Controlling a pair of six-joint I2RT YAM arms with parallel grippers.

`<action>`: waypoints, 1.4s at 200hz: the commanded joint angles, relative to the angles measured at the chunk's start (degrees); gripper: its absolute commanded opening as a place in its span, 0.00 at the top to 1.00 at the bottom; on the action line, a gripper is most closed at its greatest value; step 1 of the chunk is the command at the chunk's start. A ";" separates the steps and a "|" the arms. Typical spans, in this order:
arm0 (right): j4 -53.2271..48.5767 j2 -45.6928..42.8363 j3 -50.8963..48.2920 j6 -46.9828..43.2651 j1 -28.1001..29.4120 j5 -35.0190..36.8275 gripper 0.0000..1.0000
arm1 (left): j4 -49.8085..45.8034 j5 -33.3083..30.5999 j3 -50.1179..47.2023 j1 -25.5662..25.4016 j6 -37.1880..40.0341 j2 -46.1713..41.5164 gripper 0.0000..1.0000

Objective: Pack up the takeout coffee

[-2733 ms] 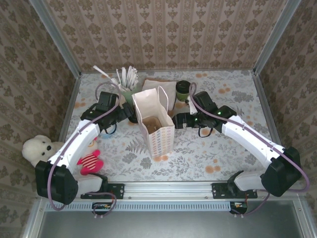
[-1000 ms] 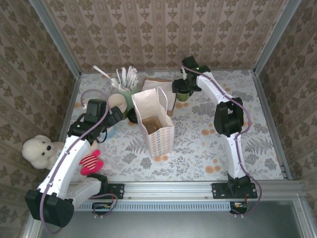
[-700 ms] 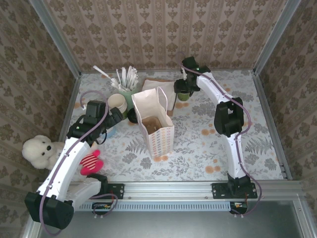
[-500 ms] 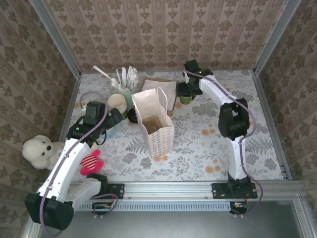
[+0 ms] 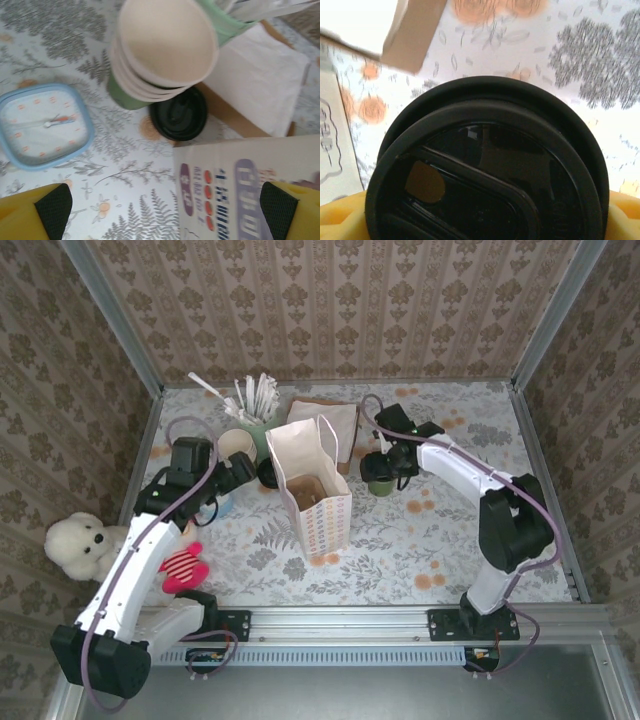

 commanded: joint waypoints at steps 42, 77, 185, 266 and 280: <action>-2.68 -8.53 -7.56 4.16 4.76 -0.23 0.19 | 2.70 5.91 8.51 0.34 8.57 -2.19 0.00; -3.26 -11.41 -10.68 5.78 6.24 0.69 0.18 | 4.56 7.70 9.95 0.42 9.59 -2.54 0.00; -7.69 -11.91 -8.48 9.05 6.25 1.19 0.00 | 5.70 5.86 8.82 0.48 9.05 -3.32 0.00; -18.60 -3.44 1.06 16.01 6.33 0.16 0.00 | 5.70 5.01 8.29 0.45 9.39 -2.99 0.00; -20.60 -2.28 2.32 16.26 6.49 1.32 0.00 | 5.73 4.96 8.24 0.41 9.53 -2.72 0.00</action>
